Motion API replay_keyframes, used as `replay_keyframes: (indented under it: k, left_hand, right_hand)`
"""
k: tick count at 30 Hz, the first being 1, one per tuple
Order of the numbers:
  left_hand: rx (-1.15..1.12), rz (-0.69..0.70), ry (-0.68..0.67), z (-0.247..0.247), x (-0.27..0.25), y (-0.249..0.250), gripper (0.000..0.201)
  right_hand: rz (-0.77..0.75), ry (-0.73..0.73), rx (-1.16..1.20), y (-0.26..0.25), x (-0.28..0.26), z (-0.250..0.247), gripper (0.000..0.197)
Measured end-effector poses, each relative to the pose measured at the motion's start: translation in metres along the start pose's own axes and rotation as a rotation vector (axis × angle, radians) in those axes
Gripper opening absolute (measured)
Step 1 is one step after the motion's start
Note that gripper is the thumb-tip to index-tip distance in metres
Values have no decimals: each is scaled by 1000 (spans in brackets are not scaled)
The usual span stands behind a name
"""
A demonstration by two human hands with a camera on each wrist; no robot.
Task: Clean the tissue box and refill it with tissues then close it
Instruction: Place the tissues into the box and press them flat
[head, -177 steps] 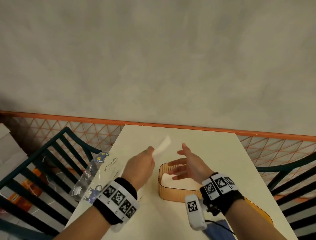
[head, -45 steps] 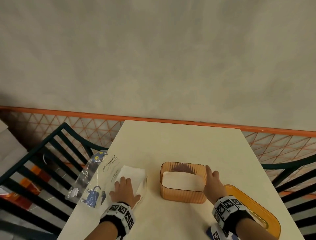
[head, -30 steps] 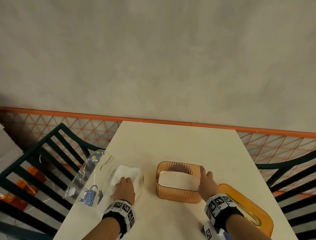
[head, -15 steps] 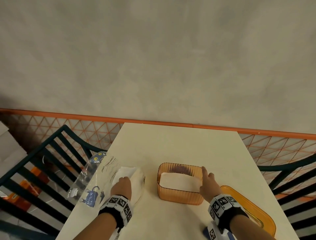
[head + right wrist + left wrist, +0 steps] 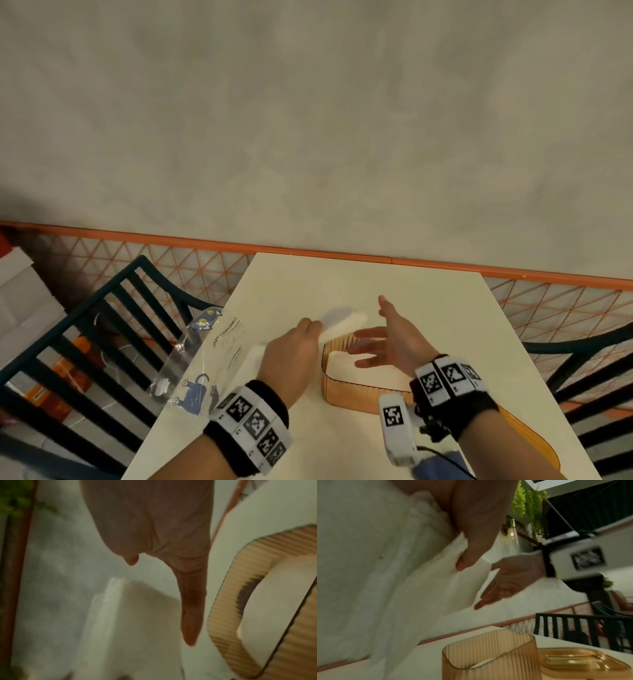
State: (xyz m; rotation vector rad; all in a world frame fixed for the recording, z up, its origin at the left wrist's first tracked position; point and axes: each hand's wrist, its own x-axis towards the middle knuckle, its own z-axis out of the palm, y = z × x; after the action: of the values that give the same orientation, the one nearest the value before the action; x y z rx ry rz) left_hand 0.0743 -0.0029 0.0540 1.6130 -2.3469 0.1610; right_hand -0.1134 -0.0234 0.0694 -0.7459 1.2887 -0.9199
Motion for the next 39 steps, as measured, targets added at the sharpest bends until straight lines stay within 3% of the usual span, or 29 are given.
replay_keyframes:
  k: [3, 6, 8, 10, 12, 14, 16, 18, 21, 24, 27, 29, 34, 39]
  left_hand:
    - [-69, 209, -2, 14, -6, 14, 49]
    - [-306, 210, 18, 17, -12, 19, 47]
    - [-565, 37, 13, 17, -19, 16, 64]
    - [-967, -192, 82, 14, -24, 13, 66]
    - [-1352, -537, 126, 14, -24, 13, 63]
    - [-1772, -902, -17, 23, -20, 8, 58]
    - [-2161, -1030, -234, 29, -17, 5, 70]
    - [-2326, -991, -339, 27, -15, 4, 75]
    - [-2224, -927, -381, 18, -7, 10, 66]
    - [-2016, -929, -396, 13, 1, 15, 44]
    - [-1784, -964, -386, 19, 5, 13, 63]
    - [-1663, -1002, -364, 21, 5, 12, 58]
    - [-1670, -979, -392, 20, 4, 12, 44]
    - [-1664, -996, -526, 19, 4, 11, 50]
  right_hand:
    - [48, -104, -13, -4, 0, -3, 46]
    - [-12, -49, -63, -5, -3, -10, 49]
    - [-60, -28, -69, -7, -7, -19, 43]
    - [-91, -26, -36, -8, -11, -28, 41]
    - [-122, -37, -11, -12, -17, -33, 42]
    - [-156, -56, 22, -18, -24, -32, 41]
    - [-181, -70, 43, -21, -29, -31, 42]
    - [-184, -68, 68, -22, -33, -32, 41]
    - [-147, -60, 87, -14, -40, -33, 34]
    - [-80, -64, 36, 1, -42, -34, 32]
    - [-73, 11, -8, 6, -42, -36, 32]
    - [-34, 50, -40, 7, -41, -37, 33]
    - [8, 94, -83, 14, -32, -44, 46]
    - [47, 70, -149, 24, -37, -36, 40]
